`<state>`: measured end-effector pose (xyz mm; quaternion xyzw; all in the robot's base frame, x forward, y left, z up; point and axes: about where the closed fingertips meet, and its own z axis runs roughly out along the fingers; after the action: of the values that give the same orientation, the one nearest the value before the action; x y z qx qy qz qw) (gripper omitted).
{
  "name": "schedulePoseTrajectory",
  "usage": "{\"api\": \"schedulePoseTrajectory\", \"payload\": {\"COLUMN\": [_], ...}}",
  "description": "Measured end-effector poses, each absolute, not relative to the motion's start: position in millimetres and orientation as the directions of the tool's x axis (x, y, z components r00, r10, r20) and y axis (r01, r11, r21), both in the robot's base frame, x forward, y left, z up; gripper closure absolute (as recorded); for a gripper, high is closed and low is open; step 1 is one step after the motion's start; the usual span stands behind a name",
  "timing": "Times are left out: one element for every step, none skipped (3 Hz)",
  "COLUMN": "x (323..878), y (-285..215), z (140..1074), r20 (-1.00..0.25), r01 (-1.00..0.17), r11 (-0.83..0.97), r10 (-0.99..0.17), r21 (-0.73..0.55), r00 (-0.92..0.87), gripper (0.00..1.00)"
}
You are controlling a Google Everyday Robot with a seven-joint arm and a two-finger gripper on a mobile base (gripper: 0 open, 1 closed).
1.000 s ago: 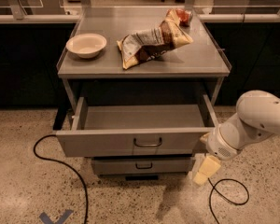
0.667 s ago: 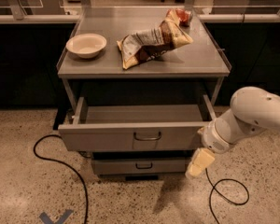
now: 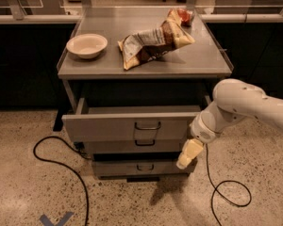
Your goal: Close top drawer
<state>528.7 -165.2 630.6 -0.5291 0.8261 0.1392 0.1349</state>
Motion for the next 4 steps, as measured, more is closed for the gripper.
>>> {"api": "schedulePoseTrajectory", "payload": {"x": [556.5, 587.8, 612.0, 631.1], "y": [-151.4, -133.0, -118.3, -111.0], "z": [616.1, 608.6, 612.0, 625.0], "r20": [-0.357, -0.348, -0.354, -0.377], "r01": [-0.909, -0.909, -0.904, -0.896], "r11": [0.402, 0.405, 0.425, 0.444], "r10": [-0.838, -0.842, -0.839, -0.833], "r21": [0.106, 0.095, 0.045, -0.017], "r00": [-0.412, -0.411, -0.412, -0.406], "gripper": [0.00, 0.00, 0.00, 0.00]}}
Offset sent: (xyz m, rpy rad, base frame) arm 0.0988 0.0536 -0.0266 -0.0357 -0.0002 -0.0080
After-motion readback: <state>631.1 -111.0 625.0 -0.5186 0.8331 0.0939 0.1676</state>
